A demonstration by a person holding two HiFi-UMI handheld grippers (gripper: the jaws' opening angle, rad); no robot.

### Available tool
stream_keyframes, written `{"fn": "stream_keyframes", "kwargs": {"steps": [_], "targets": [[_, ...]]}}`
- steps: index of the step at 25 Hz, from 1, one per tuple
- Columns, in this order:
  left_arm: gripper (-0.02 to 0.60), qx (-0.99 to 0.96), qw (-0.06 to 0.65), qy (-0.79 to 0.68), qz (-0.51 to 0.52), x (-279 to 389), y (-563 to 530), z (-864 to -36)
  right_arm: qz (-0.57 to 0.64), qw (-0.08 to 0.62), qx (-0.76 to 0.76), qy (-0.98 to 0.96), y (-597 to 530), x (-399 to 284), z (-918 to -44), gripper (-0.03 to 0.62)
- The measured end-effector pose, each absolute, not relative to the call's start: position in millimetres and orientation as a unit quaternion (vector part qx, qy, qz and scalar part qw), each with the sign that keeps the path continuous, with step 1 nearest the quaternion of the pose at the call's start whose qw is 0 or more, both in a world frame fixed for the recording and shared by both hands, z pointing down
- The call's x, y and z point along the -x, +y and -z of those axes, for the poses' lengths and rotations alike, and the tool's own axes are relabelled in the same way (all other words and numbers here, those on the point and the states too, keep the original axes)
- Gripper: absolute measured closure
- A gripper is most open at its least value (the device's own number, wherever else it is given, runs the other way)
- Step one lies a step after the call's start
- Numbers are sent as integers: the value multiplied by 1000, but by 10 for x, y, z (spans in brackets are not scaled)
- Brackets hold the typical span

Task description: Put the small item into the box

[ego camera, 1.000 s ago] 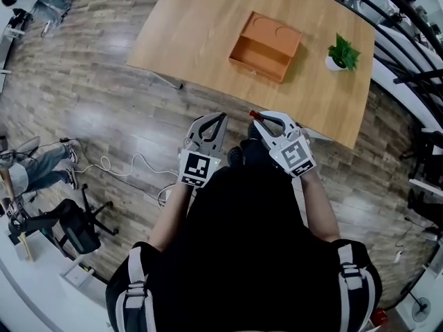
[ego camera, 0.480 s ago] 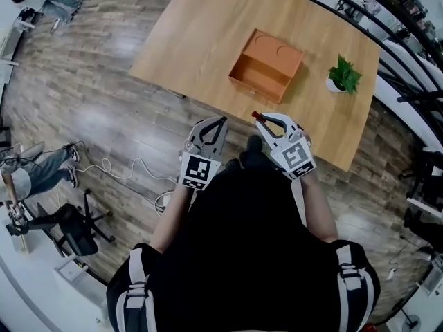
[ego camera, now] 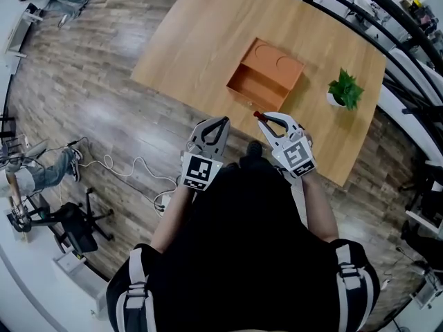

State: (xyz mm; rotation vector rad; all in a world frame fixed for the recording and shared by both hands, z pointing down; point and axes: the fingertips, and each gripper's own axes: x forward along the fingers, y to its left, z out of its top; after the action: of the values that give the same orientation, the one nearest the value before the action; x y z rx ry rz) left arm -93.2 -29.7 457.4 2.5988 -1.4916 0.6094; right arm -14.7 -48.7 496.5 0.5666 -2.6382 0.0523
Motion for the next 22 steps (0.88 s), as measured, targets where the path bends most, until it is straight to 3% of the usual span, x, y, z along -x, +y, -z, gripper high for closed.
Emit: {"fn": "stream_keyframes", "kwargs": {"steps": [22], "targets": [[560, -827, 53, -531, -176, 817, -803, -4571, -10, 233, -175, -957, -941, -116, -5139, 529]]}}
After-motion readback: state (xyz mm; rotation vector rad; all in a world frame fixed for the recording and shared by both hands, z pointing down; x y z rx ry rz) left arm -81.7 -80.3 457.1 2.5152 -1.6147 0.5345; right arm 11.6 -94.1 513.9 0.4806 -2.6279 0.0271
